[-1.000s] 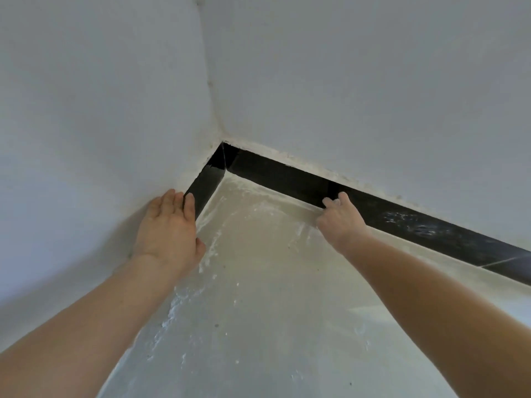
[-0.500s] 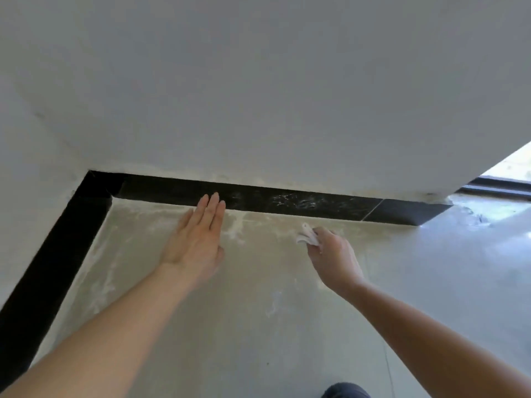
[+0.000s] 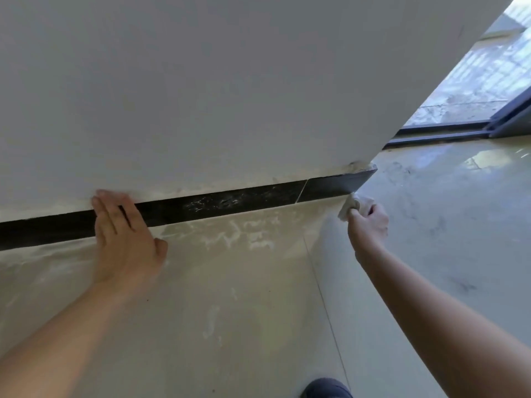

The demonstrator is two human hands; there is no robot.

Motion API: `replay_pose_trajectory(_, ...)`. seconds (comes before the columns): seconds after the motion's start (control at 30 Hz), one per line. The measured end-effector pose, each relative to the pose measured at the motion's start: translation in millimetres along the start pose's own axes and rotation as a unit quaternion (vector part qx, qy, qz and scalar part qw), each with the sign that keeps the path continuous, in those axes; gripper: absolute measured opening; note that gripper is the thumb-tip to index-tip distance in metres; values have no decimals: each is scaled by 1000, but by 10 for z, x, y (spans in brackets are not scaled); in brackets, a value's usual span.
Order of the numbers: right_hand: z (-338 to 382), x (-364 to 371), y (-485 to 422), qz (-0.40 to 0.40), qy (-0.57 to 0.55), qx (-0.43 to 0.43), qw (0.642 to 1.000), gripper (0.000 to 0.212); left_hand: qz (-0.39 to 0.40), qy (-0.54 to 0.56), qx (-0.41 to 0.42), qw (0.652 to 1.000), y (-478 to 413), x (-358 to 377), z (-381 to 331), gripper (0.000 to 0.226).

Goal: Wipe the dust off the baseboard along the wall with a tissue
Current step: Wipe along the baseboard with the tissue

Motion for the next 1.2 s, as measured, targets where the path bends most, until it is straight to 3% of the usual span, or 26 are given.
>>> replay_pose_trajectory(0.2,73,-61,-333,-39,-70,64,995,37,8,27,-21,999,20,69,20,88)
replay_pose_trajectory(0.33,94,191,-390,-4,-129,97,987,27,6,39,-22,999,-26,33,35,86)
replay_pose_trajectory(0.5,169,379,-186,-7,-135,74,988,31,18,35,-21,999,-44,-14,78,86)
replay_pose_trajectory(0.6,142,627,78,46,-115,37,992,20,29,26,-27,999,-20,-31,80,86)
replay_pose_trajectory(0.7,191,903,310,143,-88,-16,986,20,24,25,-26,999,-23,-21,84,86)
replay_pose_trajectory(0.77,170,913,359,163,-70,-28,984,20,23,17,-23,999,-31,-12,91,86)
replay_pose_trajectory(0.87,14,576,234,63,-88,28,994,14,25,17,-17,999,-40,-9,97,88)
replay_pose_trajectory(0.97,42,274,19,-26,-158,68,985,22,44,9,-22,999,-30,-2,102,93)
replay_pose_trajectory(1.2,404,538,164,-40,-111,-26,993,21,57,28,-32,997,-22,-13,94,103)
Point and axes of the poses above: each hand's wrist, its own y-axis away from the middle knuckle, its own x-axis out of the palm, z = x × y, the point moved 10 cm from there along -y, towards the middle knuckle, and after that the axes turned 1 degree about x, right-handed, at the moved point
